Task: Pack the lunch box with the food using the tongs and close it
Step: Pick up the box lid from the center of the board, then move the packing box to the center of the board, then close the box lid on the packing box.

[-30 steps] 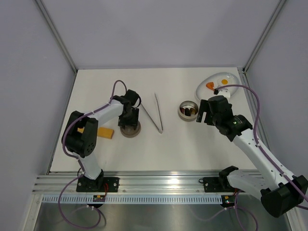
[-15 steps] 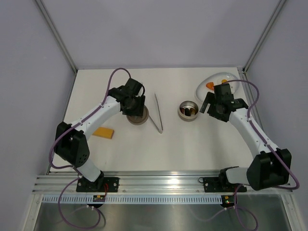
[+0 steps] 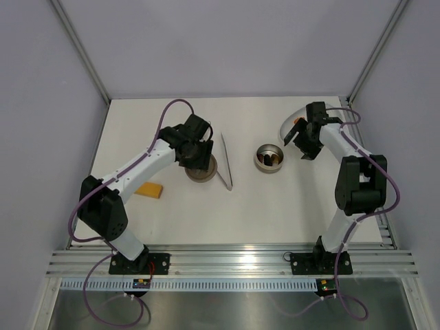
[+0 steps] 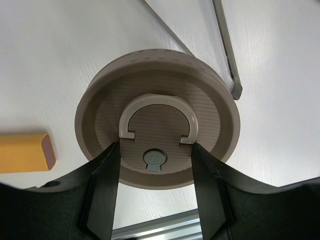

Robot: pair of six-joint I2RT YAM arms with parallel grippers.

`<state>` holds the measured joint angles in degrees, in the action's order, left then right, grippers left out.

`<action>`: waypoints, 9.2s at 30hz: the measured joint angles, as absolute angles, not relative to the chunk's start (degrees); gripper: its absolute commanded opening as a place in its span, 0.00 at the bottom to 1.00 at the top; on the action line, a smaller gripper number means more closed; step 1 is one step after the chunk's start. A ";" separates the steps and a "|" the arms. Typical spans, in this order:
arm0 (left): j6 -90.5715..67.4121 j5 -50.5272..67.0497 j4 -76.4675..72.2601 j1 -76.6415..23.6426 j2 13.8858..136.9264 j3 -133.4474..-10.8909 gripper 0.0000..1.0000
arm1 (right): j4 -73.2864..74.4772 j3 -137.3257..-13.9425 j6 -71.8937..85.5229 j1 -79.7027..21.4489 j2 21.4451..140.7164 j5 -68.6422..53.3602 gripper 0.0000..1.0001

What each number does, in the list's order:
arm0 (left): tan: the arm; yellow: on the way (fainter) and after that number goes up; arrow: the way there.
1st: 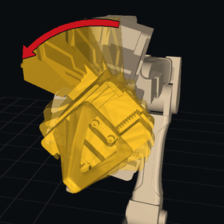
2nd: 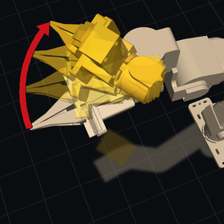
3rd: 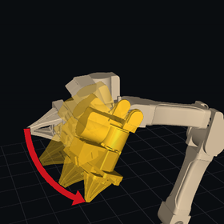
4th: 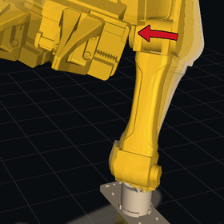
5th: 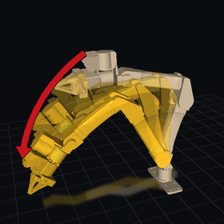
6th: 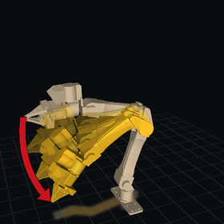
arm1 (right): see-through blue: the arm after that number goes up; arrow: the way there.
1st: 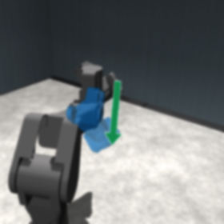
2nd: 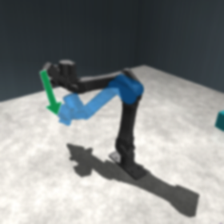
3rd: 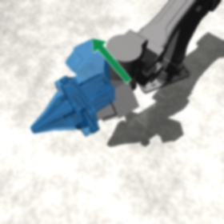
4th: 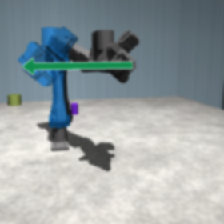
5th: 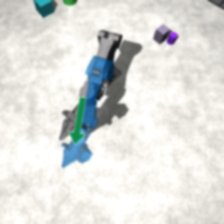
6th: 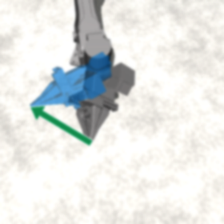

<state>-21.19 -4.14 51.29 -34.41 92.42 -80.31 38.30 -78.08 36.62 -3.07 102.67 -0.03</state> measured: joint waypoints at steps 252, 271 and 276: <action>-30.04 -2.94 41.43 -39.31 98.39 -84.71 0.65 | 42.39 -75.44 25.87 -26.87 97.41 12.56 0.78; -30.04 -2.81 40.75 -39.31 96.42 -82.74 0.65 | 40.18 -78.32 25.69 -26.30 103.31 13.67 0.80; -30.04 -2.74 40.69 -39.31 96.42 -82.74 0.66 | 43.27 -79.22 25.65 -26.26 97.86 14.50 0.84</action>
<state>-30.04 -2.74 40.69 -39.31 96.42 -82.74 43.27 -79.22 25.65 -26.26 97.86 14.50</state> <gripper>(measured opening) 0.657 0.810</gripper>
